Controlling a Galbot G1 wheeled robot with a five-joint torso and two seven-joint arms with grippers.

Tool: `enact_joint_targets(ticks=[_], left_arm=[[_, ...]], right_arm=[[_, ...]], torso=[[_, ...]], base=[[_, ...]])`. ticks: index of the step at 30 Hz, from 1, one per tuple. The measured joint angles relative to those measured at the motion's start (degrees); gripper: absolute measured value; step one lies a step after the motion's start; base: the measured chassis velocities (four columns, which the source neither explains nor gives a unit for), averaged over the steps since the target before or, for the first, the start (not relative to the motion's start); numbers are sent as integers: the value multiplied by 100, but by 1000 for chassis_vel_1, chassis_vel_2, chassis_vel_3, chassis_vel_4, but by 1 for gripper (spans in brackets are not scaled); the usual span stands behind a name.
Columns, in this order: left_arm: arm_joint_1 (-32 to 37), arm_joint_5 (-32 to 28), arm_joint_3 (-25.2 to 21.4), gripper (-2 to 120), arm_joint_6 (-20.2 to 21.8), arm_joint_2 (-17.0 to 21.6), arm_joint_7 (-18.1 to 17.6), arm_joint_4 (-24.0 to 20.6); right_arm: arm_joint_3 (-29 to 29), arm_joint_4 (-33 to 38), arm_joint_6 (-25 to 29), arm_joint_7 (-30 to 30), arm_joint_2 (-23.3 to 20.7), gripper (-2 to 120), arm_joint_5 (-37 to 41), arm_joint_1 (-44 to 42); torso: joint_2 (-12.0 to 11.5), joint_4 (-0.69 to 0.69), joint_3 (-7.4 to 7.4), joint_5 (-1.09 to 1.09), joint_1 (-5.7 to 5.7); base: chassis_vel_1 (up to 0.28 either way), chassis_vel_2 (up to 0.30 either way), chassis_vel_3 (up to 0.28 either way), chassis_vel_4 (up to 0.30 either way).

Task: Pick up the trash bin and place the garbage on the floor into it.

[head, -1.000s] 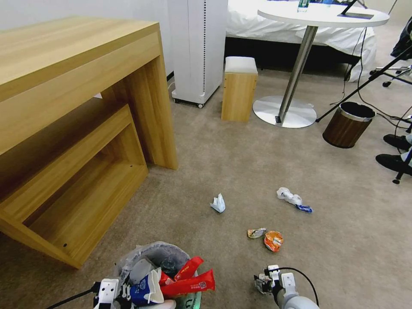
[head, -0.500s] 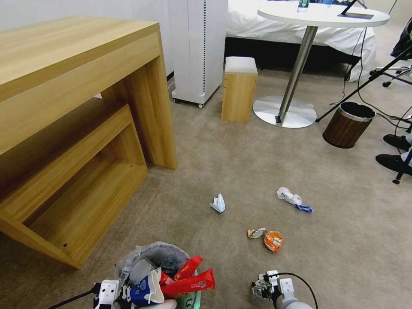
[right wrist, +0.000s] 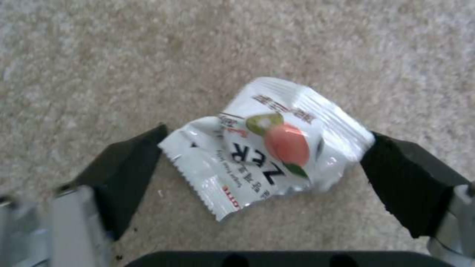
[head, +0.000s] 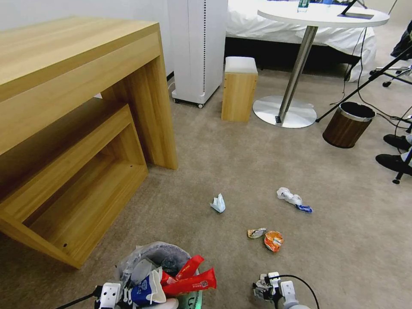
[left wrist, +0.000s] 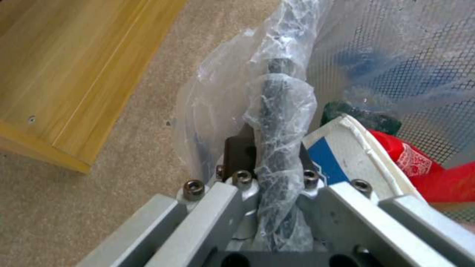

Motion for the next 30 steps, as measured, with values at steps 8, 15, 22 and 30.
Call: enact_joint_targets(ticks=[8, 15, 22, 30], left_arm=[[8, 130, 61, 0, -38, -34, 33, 17], [3, 159, 84, 0, -56, -29, 41, 30], [-50, 124, 93, 0, -66, 2, 42, 79], [-88, -6, 71, 0, -66, 79, 43, 79]], right_arm=[[49, 103, 135, 0, -67, 62, 164, 75], [73, 167, 295, -29, -136, 37, 278, 190], [70, 163, 342, -42, -153, 15, 321, 228], [93, 144, 403, -117, -187, 0, 323, 280]], torso=[[0, 0, 0, -1, 0], [0, 0, 0, -1, 0], [0, 0, 0, -1, 0], [0, 0, 0, -1, 0]], base=[[0, 0, 0, 0], [0, 0, 0, 0], [0, 0, 0, 0], [0, 0, 0, 0]])
